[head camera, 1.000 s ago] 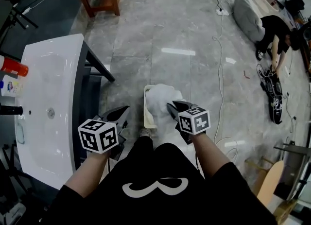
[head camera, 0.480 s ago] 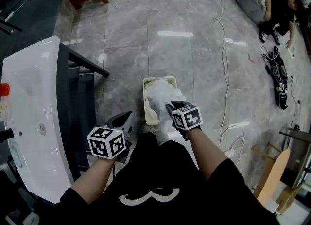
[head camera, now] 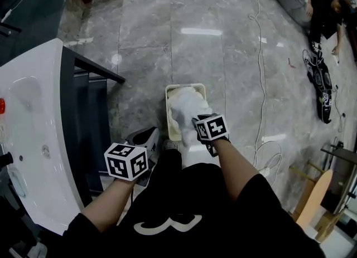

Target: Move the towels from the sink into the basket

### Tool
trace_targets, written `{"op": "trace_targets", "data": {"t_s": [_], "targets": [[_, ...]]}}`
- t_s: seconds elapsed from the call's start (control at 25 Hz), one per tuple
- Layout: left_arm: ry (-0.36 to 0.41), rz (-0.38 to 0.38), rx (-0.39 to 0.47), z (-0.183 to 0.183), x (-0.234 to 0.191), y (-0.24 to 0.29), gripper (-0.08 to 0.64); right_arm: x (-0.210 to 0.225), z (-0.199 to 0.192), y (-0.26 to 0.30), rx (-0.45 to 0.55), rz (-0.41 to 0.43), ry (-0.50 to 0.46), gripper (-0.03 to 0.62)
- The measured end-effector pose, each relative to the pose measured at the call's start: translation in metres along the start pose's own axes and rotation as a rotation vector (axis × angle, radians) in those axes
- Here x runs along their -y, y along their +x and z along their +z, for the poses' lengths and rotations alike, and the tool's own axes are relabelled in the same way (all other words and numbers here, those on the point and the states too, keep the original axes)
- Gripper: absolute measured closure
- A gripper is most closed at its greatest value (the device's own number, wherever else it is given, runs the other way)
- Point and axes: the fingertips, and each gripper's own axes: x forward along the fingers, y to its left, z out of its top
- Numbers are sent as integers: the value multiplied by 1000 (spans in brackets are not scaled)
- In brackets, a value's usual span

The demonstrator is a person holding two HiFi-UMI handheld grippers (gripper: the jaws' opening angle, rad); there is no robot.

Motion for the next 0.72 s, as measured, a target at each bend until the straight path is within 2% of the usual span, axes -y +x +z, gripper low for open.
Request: {"op": "trace_targets", "data": {"t_s": [0.04, 0.08, 0.16, 0.24, 0.48, 0.72], "targets": [[-5, -1, -1, 0, -2, 1, 555, 4, -2, 4, -16, -20, 13, 523], [-10, 0, -5, -1, -4, 3, 555, 7, -4, 7, -23, -29, 26, 496], [-18, 4, -16, -4, -7, 6, 555, 7, -8, 9, -26, -15, 47, 374], [-25, 6, -25, -7, -7, 7, 555, 8, -15, 9, -36, 1, 57, 333], [-43, 8, -46, -11, -8, 9, 555, 7, -21, 7, -32, 15, 75, 313], [-71, 8, -48, -9, -6, -4, 555, -34, -6, -15, 71, 149, 142, 313]]}}
